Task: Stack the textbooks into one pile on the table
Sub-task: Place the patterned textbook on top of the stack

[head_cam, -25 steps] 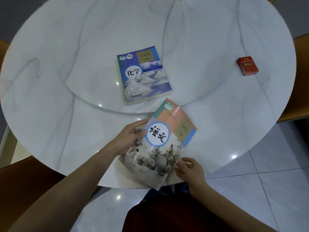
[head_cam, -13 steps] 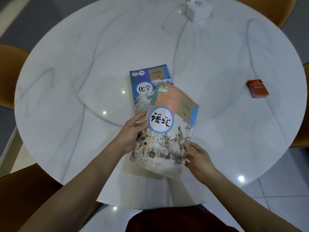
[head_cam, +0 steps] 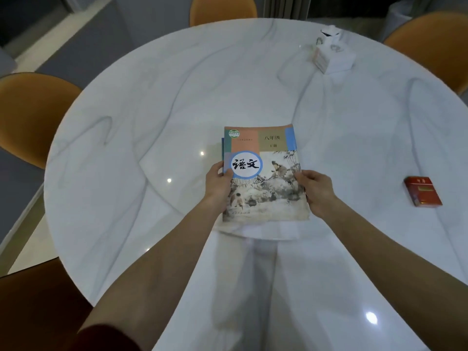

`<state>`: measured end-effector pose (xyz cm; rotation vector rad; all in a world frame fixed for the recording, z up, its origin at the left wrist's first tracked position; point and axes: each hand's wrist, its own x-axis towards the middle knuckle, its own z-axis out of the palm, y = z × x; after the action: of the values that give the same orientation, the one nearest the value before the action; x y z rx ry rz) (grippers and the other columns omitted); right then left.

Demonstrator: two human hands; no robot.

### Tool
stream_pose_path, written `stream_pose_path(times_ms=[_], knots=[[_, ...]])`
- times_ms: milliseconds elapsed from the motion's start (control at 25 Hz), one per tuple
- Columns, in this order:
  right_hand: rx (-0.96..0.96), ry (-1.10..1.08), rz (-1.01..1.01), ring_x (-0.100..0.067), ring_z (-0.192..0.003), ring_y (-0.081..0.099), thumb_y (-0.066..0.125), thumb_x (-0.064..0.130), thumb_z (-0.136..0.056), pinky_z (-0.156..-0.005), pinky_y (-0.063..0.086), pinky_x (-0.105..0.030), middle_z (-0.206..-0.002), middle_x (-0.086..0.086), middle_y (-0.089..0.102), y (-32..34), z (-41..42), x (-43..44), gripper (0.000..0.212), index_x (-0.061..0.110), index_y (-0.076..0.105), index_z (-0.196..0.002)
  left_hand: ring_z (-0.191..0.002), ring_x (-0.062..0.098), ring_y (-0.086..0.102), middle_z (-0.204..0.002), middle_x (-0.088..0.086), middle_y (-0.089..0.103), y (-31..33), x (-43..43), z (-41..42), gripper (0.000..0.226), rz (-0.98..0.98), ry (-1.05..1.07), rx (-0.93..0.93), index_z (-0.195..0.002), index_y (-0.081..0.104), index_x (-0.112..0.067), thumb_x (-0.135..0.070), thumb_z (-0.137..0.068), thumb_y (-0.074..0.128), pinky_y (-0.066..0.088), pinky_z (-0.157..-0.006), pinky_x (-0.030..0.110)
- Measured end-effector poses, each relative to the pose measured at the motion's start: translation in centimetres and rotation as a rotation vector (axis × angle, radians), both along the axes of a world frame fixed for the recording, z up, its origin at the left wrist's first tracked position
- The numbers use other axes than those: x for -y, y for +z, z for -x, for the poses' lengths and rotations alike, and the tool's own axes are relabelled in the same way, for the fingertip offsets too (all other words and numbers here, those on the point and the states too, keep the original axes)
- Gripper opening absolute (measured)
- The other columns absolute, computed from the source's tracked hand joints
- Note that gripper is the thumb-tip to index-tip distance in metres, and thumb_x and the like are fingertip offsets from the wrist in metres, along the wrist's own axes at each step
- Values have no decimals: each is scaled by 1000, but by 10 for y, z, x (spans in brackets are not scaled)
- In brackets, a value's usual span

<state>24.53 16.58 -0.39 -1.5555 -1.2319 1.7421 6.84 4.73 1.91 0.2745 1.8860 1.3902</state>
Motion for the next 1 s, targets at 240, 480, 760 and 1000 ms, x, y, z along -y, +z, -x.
stream_pose_path(times_ms=[240, 480, 760, 1000], knots=[[189, 57, -50, -29, -92, 64, 67, 24, -85, -95, 53, -42, -93, -11, 71, -28, 39, -32, 28, 4, 72, -103, -106, 33, 60, -125, 18, 61, -24, -28, 22, 35, 140, 6, -192, -130, 50, -3, -7, -95, 49, 49, -82, 35], [441, 158, -273, -34, -89, 62, 55, 15, -93, -74, 47, -30, -90, -22, 69, -31, 50, -24, 27, -6, 71, -99, -101, 38, 60, -112, 24, 61, -50, -35, 29, 20, 335, -127, -495, -107, 60, 5, -6, -94, 48, 46, -76, 36], [653, 226, -389, -27, -72, 46, 53, 14, -92, -59, 34, -26, -60, -13, 50, -37, 46, -28, 31, 7, 57, -62, -113, 35, 47, -121, 22, 48, -60, -36, 24, 29, 521, -294, -627, -112, 58, 2, -21, -98, 47, 43, -89, 37], [686, 232, -280, -19, -43, 30, 55, 13, -93, -43, 24, -23, -51, -6, 34, -33, 48, -29, 52, 9, 35, -45, -113, 36, 49, -126, 20, 45, -56, -37, 25, 31, 565, -343, -636, -118, 54, 1, -21, -99, 44, 45, -93, 38]])
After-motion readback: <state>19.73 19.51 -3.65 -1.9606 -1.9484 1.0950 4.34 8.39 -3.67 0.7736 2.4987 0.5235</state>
